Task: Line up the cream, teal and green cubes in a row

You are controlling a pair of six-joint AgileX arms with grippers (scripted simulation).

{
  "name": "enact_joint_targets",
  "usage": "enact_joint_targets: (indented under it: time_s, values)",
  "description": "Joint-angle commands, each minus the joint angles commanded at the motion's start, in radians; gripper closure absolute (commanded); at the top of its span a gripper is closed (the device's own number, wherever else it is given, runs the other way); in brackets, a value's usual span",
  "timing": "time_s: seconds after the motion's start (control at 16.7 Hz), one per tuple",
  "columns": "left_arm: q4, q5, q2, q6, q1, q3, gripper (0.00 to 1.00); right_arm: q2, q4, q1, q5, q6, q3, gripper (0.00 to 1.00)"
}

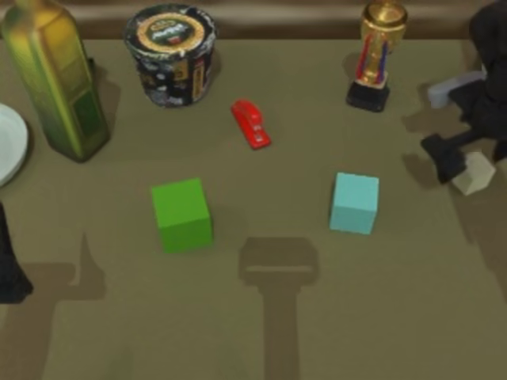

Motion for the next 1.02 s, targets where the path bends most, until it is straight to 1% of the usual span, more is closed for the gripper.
enact_joint_targets:
  time_s: [0.18, 0.42, 1.02]
  values:
    - [0.000, 0.000, 0.000, 0.000, 0.000, 0.000, 0.00, 0.032, 0.075, 0.001, 0.000, 0.001, -0.052, 0.00]
    - [0.000, 0.000, 0.000, 0.000, 0.000, 0.000, 0.00, 0.034, 0.078, 0.001, 0.000, 0.001, -0.055, 0.00]
    - [0.000, 0.000, 0.000, 0.000, 0.000, 0.000, 0.00, 0.034, 0.078, 0.001, 0.000, 0.001, -0.055, 0.75]
